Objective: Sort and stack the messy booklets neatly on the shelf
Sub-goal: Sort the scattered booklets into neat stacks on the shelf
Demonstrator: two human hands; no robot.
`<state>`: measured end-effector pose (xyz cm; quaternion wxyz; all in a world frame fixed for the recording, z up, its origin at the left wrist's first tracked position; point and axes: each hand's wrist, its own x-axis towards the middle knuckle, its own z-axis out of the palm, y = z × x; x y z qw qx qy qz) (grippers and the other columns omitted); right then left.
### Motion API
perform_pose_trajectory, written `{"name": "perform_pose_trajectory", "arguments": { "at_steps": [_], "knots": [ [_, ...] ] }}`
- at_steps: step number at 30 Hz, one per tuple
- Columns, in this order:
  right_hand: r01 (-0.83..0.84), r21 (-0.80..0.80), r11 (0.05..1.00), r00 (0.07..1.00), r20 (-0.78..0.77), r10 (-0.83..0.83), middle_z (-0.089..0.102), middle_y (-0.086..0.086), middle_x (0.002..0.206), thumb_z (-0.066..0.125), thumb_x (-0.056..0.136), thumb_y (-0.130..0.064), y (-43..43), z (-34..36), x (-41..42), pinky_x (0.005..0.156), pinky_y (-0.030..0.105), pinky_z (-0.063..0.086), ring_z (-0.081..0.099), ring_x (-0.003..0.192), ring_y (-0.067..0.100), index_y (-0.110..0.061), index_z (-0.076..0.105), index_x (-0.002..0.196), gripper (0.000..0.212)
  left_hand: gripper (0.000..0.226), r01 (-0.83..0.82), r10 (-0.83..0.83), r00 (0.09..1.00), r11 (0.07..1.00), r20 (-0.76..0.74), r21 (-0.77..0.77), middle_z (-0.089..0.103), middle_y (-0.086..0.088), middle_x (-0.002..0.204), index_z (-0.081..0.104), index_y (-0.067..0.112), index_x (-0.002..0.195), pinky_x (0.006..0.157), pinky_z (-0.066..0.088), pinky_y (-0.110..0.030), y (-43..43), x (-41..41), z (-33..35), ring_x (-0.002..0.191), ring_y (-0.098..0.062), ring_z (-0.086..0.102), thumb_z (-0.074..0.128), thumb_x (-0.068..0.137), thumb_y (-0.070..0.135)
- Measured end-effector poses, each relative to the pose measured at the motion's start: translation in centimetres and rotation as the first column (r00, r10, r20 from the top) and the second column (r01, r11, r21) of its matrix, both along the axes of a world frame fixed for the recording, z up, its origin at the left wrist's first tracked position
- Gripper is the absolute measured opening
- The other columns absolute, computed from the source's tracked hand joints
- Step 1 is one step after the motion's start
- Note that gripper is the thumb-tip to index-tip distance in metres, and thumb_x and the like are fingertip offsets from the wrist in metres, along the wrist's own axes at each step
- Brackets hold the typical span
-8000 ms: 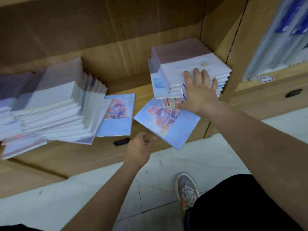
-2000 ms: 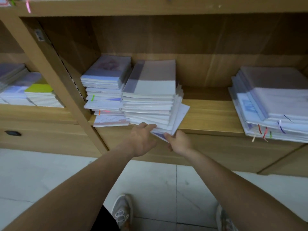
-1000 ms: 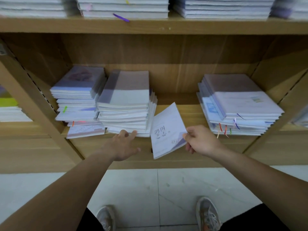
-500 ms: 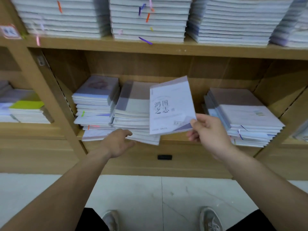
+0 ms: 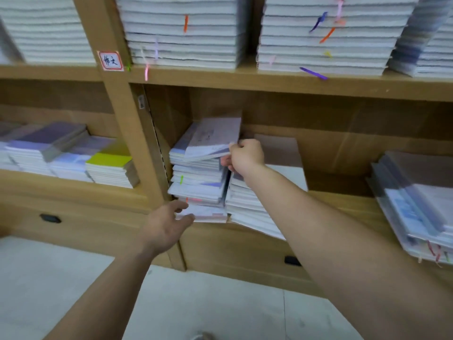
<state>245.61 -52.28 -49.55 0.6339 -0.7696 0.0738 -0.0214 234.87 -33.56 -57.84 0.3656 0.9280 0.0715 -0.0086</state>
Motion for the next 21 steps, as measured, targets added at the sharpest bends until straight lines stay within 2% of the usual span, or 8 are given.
{"name": "perform_pose_trajectory", "arguments": {
  "at_steps": [2, 5, 7, 12, 14, 16, 19, 21],
  "knots": [
    [0.014, -0.024, 1.0, 0.999, -0.034, -0.015, 0.072, 0.008, 0.061, 0.051, 0.103, -0.023, 1.6, -0.6, 1.9, 0.056, 0.031, 0.056, 0.069, 0.055, 0.017, -0.002, 0.061, 0.104, 0.023, 0.04, 0.016, -0.016, 1.0, 1.0, -0.003, -0.016, 0.06, 0.004, 0.127, 0.061, 0.028, 0.126, 0.101, 0.046, -0.037, 0.1, 0.5, -0.5, 0.111, -0.018, 0.058, 0.068, 0.089, 0.042],
    [-0.055, -0.183, 0.982, 0.998, -0.005, 0.055, 0.07, 0.003, 0.058, 0.059, 0.1, -0.027, 2.5, -1.6, 2.8, 0.072, 0.035, 0.061, 0.071, 0.06, 0.015, -0.006, 0.058, 0.095, 0.021, 0.042, 0.038, -0.039, 0.999, 0.999, -0.017, -0.013, 0.056, 0.006, 0.131, 0.059, 0.028, 0.13, 0.099, 0.045, -0.031, -0.2, 1.1, -0.8, 0.112, -0.016, 0.057, 0.066, 0.091, 0.041],
    [-0.126, -0.398, 0.909, 0.987, 0.045, 0.157, 0.07, 0.006, 0.066, 0.061, 0.099, -0.031, 2.7, -2.1, 2.7, 0.075, 0.036, 0.059, 0.071, 0.065, 0.019, -0.01, 0.054, 0.089, 0.024, 0.043, 0.037, -0.037, 0.999, 0.999, -0.012, -0.003, 0.055, 0.006, 0.133, 0.058, 0.029, 0.131, 0.099, 0.045, -0.031, -0.4, 1.3, -0.7, 0.112, -0.015, 0.057, 0.065, 0.091, 0.043],
    [-0.118, -0.743, 0.659, 0.958, 0.089, 0.271, 0.067, 0.01, 0.094, 0.059, 0.099, -0.037, 3.0, -2.2, 3.7, 0.077, 0.041, 0.057, 0.063, 0.082, 0.03, -0.008, 0.062, 0.106, 0.03, 0.043, 0.057, -0.057, 0.998, 0.998, -0.012, -0.006, 0.052, 0.006, 0.136, 0.058, 0.028, 0.132, 0.094, 0.044, -0.027, -1.1, 1.3, -0.6, 0.115, -0.014, 0.055, 0.063, 0.092, 0.044],
    [-0.107, -0.775, 0.622, 0.95, 0.104, 0.293, 0.068, 0.011, 0.099, 0.057, 0.1, -0.036, 3.0, -2.0, 3.3, 0.078, 0.041, 0.056, 0.064, 0.089, 0.032, -0.01, 0.063, 0.113, 0.03, 0.043, 0.063, -0.063, 0.998, 0.998, -0.019, -0.004, 0.052, 0.006, 0.137, 0.058, 0.028, 0.131, 0.096, 0.045, -0.028, -1.1, 1.3, -0.6, 0.117, -0.015, 0.055, 0.063, 0.092, 0.045],
    [-0.07, -0.756, 0.651, 0.942, 0.165, 0.293, 0.07, 0.009, 0.096, 0.057, 0.1, -0.037, 2.5, -1.7, 2.2, 0.074, 0.039, 0.056, 0.065, 0.087, 0.03, -0.014, 0.066, 0.111, 0.028, 0.043, 0.064, -0.064, 0.997, 0.998, -0.037, -0.005, 0.052, 0.006, 0.139, 0.058, 0.028, 0.131, 0.098, 0.045, -0.029, -1.2, 1.4, -0.4, 0.117, -0.014, 0.055, 0.062, 0.092, 0.046],
    [-0.028, -0.697, 0.717, 0.919, 0.265, 0.293, 0.068, -0.004, 0.078, 0.055, 0.099, -0.042, -0.7, -1.3, -0.5, 0.066, 0.034, 0.055, 0.063, 0.073, 0.016, -0.022, 0.068, 0.1, 0.024, 0.046, 0.082, -0.081, 0.996, 0.997, -0.041, 0.015, 0.054, 0.007, 0.138, 0.058, 0.028, 0.134, 0.096, 0.042, -0.027, -2.3, 1.8, 0.0, 0.12, -0.014, 0.055, 0.061, 0.093, 0.047],
    [-0.025, -0.727, 0.686, 0.915, 0.26, 0.309, 0.062, -0.008, 0.064, 0.053, 0.1, -0.043, -4.5, -1.2, -2.9, 0.057, 0.03, 0.048, 0.057, 0.063, 0.01, -0.027, 0.067, 0.094, 0.023, 0.049, 0.111, -0.11, 0.993, 0.993, -0.046, 0.037, 0.054, 0.006, 0.138, 0.057, 0.027, 0.136, 0.096, 0.041, -0.026, -3.8, 2.0, 0.2, 0.122, -0.015, 0.054, 0.061, 0.093, 0.048]
  ]
}}
